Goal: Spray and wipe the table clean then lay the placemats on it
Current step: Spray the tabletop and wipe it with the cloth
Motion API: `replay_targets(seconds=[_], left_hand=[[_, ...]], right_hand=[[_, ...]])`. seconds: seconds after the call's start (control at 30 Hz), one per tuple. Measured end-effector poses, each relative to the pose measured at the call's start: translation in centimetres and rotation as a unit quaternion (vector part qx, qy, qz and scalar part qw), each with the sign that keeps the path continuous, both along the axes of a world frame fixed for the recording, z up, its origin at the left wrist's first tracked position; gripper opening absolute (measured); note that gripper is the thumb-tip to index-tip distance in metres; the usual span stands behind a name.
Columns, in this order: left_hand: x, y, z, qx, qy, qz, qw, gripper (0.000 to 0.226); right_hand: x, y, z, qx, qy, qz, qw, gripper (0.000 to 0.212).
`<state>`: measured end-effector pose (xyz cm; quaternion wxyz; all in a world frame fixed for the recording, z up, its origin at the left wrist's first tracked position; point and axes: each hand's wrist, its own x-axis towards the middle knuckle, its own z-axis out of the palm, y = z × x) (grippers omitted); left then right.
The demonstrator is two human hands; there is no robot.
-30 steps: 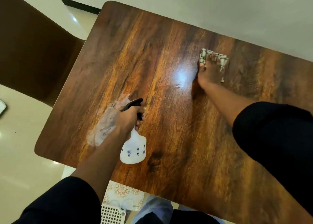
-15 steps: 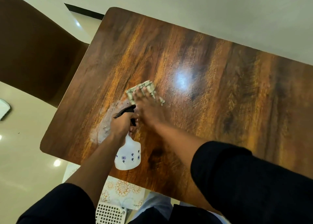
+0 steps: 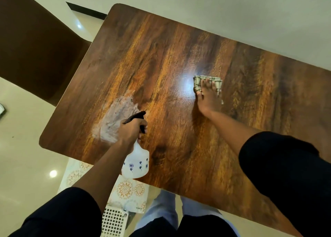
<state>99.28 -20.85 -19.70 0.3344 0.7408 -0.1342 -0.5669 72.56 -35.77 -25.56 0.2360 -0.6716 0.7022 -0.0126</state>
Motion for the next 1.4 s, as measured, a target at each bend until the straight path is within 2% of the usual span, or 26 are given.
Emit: replay_targets(seconds=[0.1, 0.27, 0.43, 0.57, 0.7, 0.77, 0.87, 0.97, 1.07, 1.3, 1.4], left_hand=[[-0.6, 1.0, 0.2, -0.006, -0.001, 0.013, 1.000, 0.007], [-0.6, 3.0, 0.3, -0.002, -0.012, 0.053, 0.999, 0.012], [0.2, 5.6, 0.6, 0.000, -0.044, 0.112, 0.993, 0.013], [0.6, 7.4, 0.4, 0.010, -0.050, 0.176, 0.983, 0.018], [0.6, 8.7, -0.2, 0.013, -0.049, 0.205, 0.977, 0.048], [0.5, 9.0, -0.1, 0.017, -0.043, 0.211, 0.976, 0.044], [0.5, 9.5, 0.1, 0.022, -0.045, 0.210, 0.976, 0.019], [0.5, 9.9, 0.0, 0.020, -0.057, 0.208, 0.976, 0.016], [0.5, 10.0, 0.2, 0.016, -0.065, 0.207, 0.976, 0.014], [0.7, 10.2, 0.1, 0.008, -0.052, 0.213, 0.976, 0.014], [1.1, 10.6, 0.2, 0.007, -0.053, 0.221, 0.974, 0.012]], right_hand=[[-1.0, -0.2, 0.3, 0.012, 0.026, -0.023, 0.999, 0.060], [4.2, 0.4, 0.6, 0.030, 0.033, -0.065, 0.997, 0.064], [12.9, 4.7, 0.5, 0.000, 0.007, 0.116, 0.993, 0.065], [17.9, 9.6, 0.3, 0.001, -0.016, 0.296, 0.955, 0.061], [16.6, 11.4, -0.1, -0.040, -0.032, 0.407, 0.912, 0.058], [14.9, 10.0, -0.5, -0.054, -0.038, 0.431, 0.900, 0.058], [12.7, 6.6, -1.3, -0.067, -0.026, 0.364, 0.929, 0.060], [9.8, 2.7, -1.5, -0.069, -0.015, 0.248, 0.966, 0.061], [7.1, 0.1, -1.0, -0.065, 0.002, 0.179, 0.982, 0.060], [9.3, 1.3, -0.8, -0.053, 0.030, 0.130, 0.990, 0.062], [11.4, 5.2, -1.1, -0.056, 0.019, 0.179, 0.982, 0.063]])
